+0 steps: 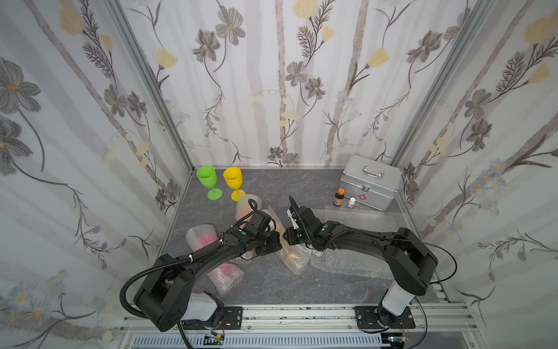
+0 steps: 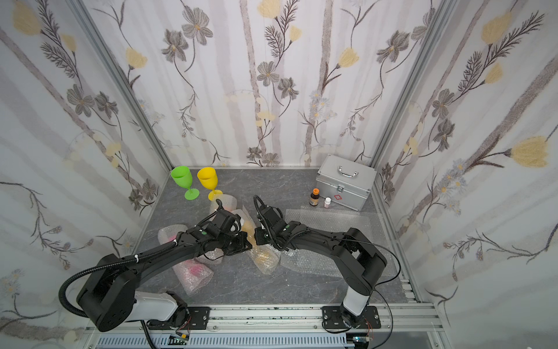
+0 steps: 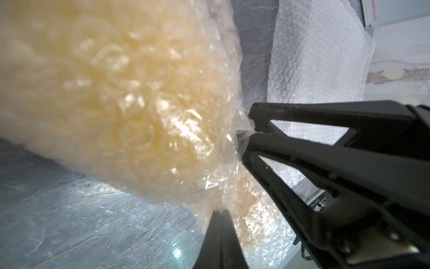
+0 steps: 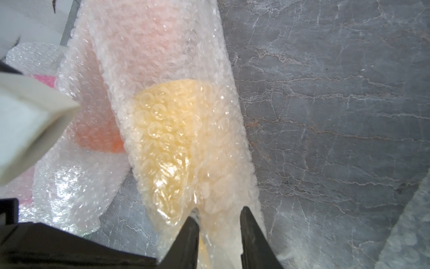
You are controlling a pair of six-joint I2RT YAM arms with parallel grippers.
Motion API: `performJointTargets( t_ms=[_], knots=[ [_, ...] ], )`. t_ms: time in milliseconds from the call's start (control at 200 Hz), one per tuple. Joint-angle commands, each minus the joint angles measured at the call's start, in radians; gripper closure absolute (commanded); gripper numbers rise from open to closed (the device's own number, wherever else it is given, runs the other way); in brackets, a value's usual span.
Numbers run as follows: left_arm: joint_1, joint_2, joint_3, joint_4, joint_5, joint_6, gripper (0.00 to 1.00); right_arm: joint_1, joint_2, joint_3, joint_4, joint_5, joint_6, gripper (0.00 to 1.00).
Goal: Unpack wine glasses from bubble wrap
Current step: Unwrap the bubble wrap at the center of the board.
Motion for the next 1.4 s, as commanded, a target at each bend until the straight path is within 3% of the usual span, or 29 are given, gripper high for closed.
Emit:
performJointTargets(
  t_ms=[0,600,780,904,984,1059,1394],
  knots=[
    [0.0,0.004,-0.004,-0.036,-0.023,0.009,1.0,-0.003,0.005,0.013,0.058,0.015,0.014,0.69],
    [-0.014,0.069,0.077,-0.078,-0.138,0.004,1.0,0.002,0.025,0.009,0.08,-0.024,0.044,0.7],
    [-0.013,0.051,0.078,-0.079,-0.188,-0.028,1.0,0.009,0.011,-0.009,0.084,-0.021,0.059,0.77],
    [-0.012,0.033,0.068,-0.071,-0.193,-0.055,0.78,0.018,0.0,-0.018,0.086,-0.022,0.072,0.85],
    [-0.012,0.015,0.055,-0.063,-0.199,-0.078,0.51,0.023,-0.004,-0.019,0.093,-0.033,0.081,0.9],
    [-0.013,-0.003,0.037,-0.053,-0.209,-0.103,0.36,0.028,-0.011,-0.022,0.102,-0.05,0.091,0.94],
    [-0.013,-0.035,-0.035,-0.032,-0.222,-0.121,0.3,0.052,-0.021,-0.057,0.185,-0.142,0.185,0.98]
  ],
)
